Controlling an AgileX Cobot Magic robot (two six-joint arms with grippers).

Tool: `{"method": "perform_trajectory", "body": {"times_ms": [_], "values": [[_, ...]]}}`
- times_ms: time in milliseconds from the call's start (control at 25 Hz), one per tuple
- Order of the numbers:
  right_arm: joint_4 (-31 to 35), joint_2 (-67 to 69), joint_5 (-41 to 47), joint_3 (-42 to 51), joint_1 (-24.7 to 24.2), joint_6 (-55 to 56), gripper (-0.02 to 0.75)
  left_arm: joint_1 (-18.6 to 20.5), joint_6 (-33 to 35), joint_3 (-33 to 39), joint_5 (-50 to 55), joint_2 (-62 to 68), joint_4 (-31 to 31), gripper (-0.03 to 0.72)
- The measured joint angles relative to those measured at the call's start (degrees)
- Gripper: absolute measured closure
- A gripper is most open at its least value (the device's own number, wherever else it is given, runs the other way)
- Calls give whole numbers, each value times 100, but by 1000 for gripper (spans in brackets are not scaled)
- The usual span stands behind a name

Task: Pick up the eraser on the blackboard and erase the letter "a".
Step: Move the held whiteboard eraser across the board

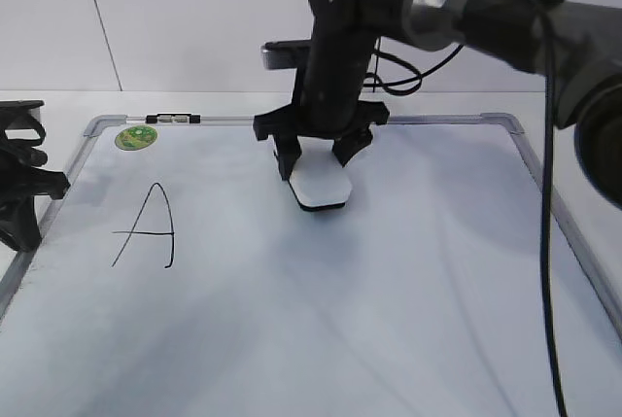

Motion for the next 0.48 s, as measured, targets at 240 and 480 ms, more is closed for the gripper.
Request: {"method": "perform_trajectory", "body": {"times_ms": [240, 480], "values": [[101, -643, 13, 115, -375, 0, 196, 0, 0, 0, 0, 0, 10, 666], [-343, -1211, 22, 1092, -804, 24, 196, 0, 0, 0, 0, 0, 10, 665]]}}
